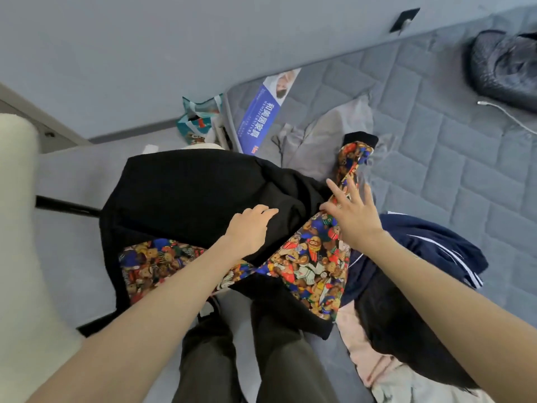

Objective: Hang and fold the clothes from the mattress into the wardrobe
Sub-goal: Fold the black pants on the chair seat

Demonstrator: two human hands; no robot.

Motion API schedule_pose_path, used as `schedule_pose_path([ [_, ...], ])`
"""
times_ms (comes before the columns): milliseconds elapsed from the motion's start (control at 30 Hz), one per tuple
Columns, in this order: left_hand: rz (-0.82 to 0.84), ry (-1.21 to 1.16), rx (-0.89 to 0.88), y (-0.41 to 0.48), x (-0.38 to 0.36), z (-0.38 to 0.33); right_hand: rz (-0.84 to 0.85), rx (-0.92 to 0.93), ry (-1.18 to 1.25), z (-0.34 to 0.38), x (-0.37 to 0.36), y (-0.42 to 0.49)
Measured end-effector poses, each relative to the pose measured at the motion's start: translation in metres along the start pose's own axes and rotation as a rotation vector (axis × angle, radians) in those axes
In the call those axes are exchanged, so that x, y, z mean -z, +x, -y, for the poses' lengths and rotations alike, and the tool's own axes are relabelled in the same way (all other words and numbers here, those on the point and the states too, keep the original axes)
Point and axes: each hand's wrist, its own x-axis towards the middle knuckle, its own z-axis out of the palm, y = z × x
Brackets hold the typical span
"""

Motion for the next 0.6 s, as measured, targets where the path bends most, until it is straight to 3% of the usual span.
schedule_pose_path([
  [100,0.052,-0.093,-0.032,0.013,-0.010,-0.028,-0.091,-0.009,-0.125,-0.021,-0.004,0.009],
  [200,0.146,-0.170,-0.048,0.021,-0.022,-0.047,-0.109,-0.015,-0.126,-0.035,-0.015,0.015],
  [333,0.191,-0.261,-0.061,0.018,-0.036,-0.060,-0.139,0.112,-0.013,-0.043,-0.029,-0.004],
  [600,0.237,-0.361,-0.071,-0.021,-0.056,-0.068,0.134,-0.174,0.160,-0.005,-0.059,-0.103],
])
